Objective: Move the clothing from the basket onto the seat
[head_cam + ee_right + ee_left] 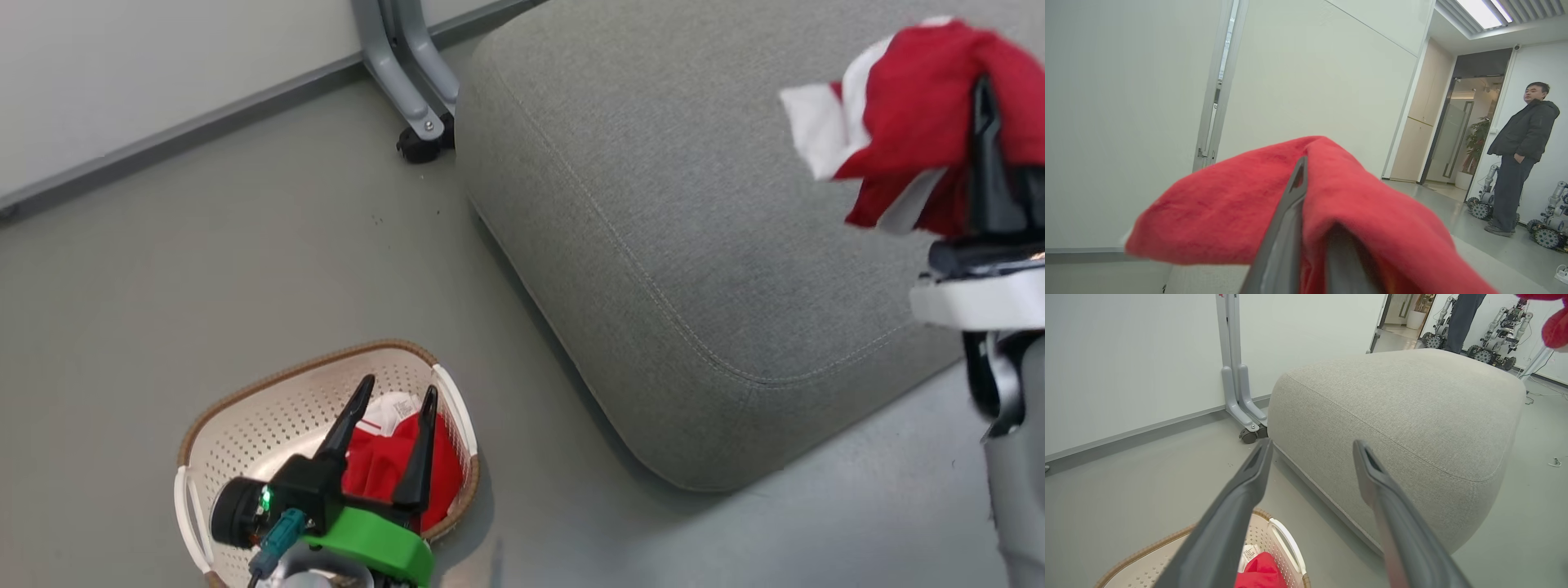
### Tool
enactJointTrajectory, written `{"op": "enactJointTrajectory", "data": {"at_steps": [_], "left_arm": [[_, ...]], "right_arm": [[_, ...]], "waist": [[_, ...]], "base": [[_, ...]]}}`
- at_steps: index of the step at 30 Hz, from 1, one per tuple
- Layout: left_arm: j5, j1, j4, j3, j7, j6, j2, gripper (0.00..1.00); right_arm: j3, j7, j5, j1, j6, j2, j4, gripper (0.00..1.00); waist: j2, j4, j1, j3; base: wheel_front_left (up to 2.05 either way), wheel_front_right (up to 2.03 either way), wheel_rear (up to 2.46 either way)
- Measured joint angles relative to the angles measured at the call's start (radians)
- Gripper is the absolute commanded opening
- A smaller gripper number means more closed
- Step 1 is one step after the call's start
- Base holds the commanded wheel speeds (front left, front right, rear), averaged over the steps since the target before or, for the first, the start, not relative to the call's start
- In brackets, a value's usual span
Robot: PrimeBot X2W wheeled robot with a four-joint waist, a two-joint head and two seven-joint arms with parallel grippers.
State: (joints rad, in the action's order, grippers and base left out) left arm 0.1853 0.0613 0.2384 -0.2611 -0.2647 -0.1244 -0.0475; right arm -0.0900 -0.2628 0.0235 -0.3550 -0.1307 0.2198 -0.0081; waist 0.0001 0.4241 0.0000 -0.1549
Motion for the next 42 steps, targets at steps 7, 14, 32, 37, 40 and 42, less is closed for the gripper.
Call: {"op": "enactJointTrajectory", "data": {"at_steps": [7,14,32,37,40,42], "left_arm": [[-0.034,0.096,-0.001,-0.037,0.000,-0.003,-0.017,1.00],[-0.035,0.186,-0.015,-0.073,0.000,-0.005,-0.063,1.00],[-0.035,0.269,-0.038,-0.095,0.000,-0.005,-0.080,1.00],[-0.035,0.272,-0.038,-0.093,0.000,-0.005,-0.080,1.00],[-0.036,0.272,-0.037,-0.093,0.000,-0.005,-0.080,1.00],[-0.037,0.272,-0.035,-0.091,0.000,-0.005,-0.079,1.00]], "right_arm": [[-0.064,0.000,0.019,-0.251,0.000,0.087,0.040,0.00],[-0.117,0.000,0.023,-0.458,0.000,0.170,0.171,0.00],[-0.232,0.000,0.028,-0.665,0.000,0.206,0.609,0.00],[-0.221,0.000,0.053,-0.681,0.000,0.198,0.747,0.00],[-0.175,0.000,0.074,-0.689,0.000,0.198,0.837,0.00],[-0.149,0.000,0.086,-0.698,0.000,0.199,0.891,0.00]], "waist": [[0.0000,-0.033,0.0001,-0.126],[0.0000,-0.070,0.0001,-0.262],[0.0000,-0.222,0.0002,-0.492],[0.0000,-0.251,0.0002,-0.524],[0.0000,-0.262,0.0002,-0.535],[0.0000,-0.263,0.0001,-0.536]], "base": [[0.00,0.00,0.00],[0.00,0.00,0.00],[0.00,0.00,0.00],[0.00,0.00,0.00],[0.00,0.00,0.00],[0.00,0.00,0.00]]}}
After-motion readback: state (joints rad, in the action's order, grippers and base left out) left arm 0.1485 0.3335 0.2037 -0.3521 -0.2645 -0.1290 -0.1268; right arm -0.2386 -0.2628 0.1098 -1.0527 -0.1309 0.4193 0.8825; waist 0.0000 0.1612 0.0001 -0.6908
